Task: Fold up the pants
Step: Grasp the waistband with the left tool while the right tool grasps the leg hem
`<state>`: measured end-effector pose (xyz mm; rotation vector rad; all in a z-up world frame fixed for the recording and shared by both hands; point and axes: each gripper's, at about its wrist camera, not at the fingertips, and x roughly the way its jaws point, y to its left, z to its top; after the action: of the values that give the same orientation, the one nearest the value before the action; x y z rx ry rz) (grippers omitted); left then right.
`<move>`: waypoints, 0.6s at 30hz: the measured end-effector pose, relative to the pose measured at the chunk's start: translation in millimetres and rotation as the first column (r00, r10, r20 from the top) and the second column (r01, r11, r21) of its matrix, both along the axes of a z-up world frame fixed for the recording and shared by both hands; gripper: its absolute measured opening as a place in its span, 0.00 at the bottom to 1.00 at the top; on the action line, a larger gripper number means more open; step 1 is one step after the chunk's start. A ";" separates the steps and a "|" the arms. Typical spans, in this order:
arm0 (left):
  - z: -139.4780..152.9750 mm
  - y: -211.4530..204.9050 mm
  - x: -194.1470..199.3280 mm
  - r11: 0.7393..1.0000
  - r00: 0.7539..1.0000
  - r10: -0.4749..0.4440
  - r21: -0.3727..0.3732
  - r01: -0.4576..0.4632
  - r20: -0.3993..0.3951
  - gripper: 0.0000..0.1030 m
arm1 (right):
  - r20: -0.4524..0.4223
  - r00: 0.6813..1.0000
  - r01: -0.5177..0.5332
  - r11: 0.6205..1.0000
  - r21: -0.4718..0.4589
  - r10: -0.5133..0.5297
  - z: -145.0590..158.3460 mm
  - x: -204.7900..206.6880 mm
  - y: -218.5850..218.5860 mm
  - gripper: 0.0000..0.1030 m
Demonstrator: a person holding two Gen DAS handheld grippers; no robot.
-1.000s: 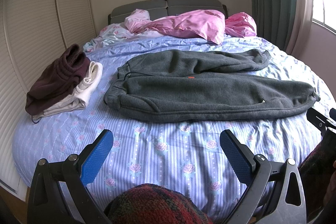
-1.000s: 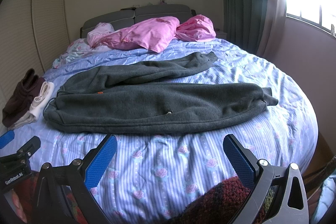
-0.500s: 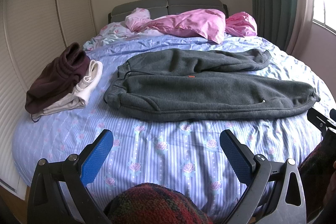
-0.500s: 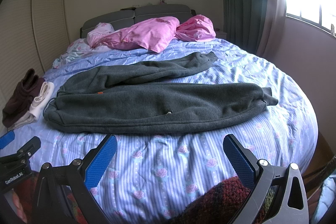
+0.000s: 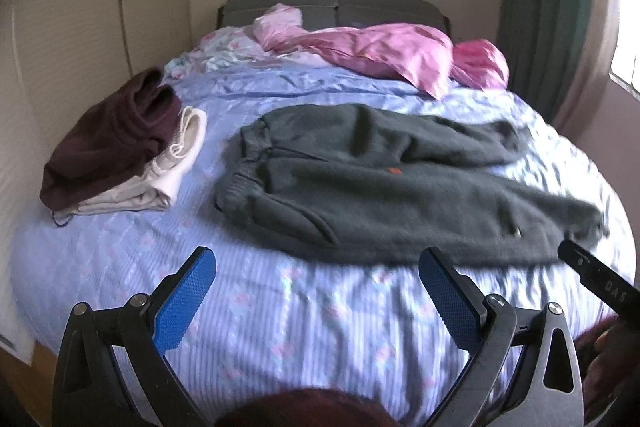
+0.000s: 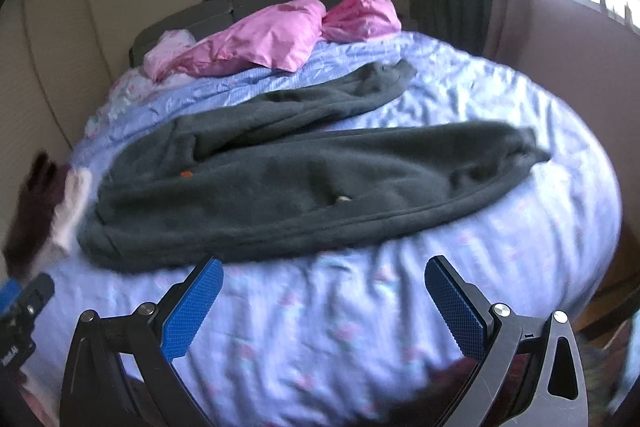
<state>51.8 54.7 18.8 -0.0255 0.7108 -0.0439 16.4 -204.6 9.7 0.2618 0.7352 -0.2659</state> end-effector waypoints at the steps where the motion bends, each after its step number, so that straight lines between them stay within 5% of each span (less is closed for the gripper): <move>1: -1.2 6.2 12.0 1.000 1.000 -0.006 -0.014 0.006 -0.027 1.00 | 0.010 1.000 0.015 1.000 0.025 -0.015 -0.3 4.6 0.0 0.99; 10: -50.1 30.2 91.0 0.989 0.961 -0.033 -0.145 -0.007 -0.274 1.00 | -0.097 0.975 0.220 0.935 0.278 -0.200 -57.0 59.3 -20.2 0.99; 18: -91.1 40.6 126.3 0.945 0.909 -0.055 -0.316 -0.086 -0.413 0.97 | -0.197 0.961 0.253 0.901 0.352 -0.193 -97.6 88.3 -27.2 0.90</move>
<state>178.1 95.3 -72.4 -0.3721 1.1285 -0.1451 104.7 -231.8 -87.9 0.6998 0.9140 -0.3670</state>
